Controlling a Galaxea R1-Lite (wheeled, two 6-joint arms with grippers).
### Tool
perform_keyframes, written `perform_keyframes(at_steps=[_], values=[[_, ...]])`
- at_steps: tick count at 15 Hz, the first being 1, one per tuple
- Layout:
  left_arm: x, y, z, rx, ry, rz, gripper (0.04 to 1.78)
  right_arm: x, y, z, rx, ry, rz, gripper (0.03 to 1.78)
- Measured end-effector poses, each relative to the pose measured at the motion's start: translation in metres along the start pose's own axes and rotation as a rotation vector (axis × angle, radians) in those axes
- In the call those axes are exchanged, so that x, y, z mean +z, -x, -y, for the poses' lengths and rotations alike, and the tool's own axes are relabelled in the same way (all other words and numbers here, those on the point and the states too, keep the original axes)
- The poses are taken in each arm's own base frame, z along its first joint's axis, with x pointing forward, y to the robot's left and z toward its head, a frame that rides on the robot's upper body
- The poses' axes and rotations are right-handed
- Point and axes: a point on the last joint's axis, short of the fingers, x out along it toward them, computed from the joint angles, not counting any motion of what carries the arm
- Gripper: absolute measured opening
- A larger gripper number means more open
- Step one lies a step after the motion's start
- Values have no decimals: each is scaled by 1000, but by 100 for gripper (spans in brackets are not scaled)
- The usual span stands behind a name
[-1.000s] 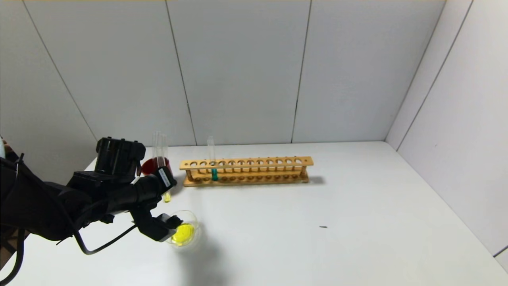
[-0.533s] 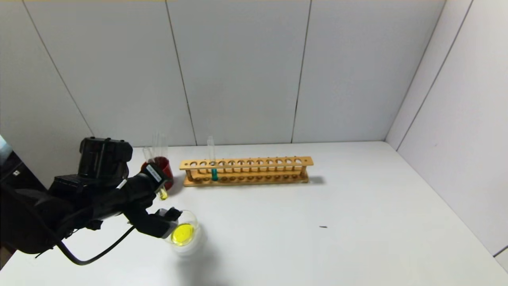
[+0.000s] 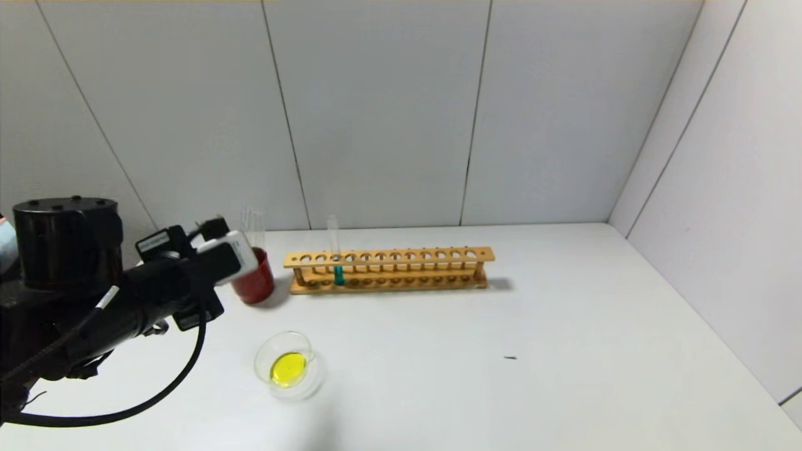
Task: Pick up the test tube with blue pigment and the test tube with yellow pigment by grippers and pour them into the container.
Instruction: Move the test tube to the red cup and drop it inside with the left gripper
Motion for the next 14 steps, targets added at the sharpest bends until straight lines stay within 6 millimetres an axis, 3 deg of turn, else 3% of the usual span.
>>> perform_keyframes(at_steps=[3, 6, 10, 14], values=[[9, 2, -22, 79, 479, 59, 33, 0, 0, 0, 0, 0, 0, 175], [-8, -3, -47, 141, 839, 78, 33, 0, 0, 0, 0, 0, 0, 175], [-35, -18, -69, 115, 915, 106, 33, 0, 0, 0, 0, 0, 0, 175], [-46, -40, -70, 100, 928, 68, 33, 0, 0, 0, 0, 0, 0, 175]])
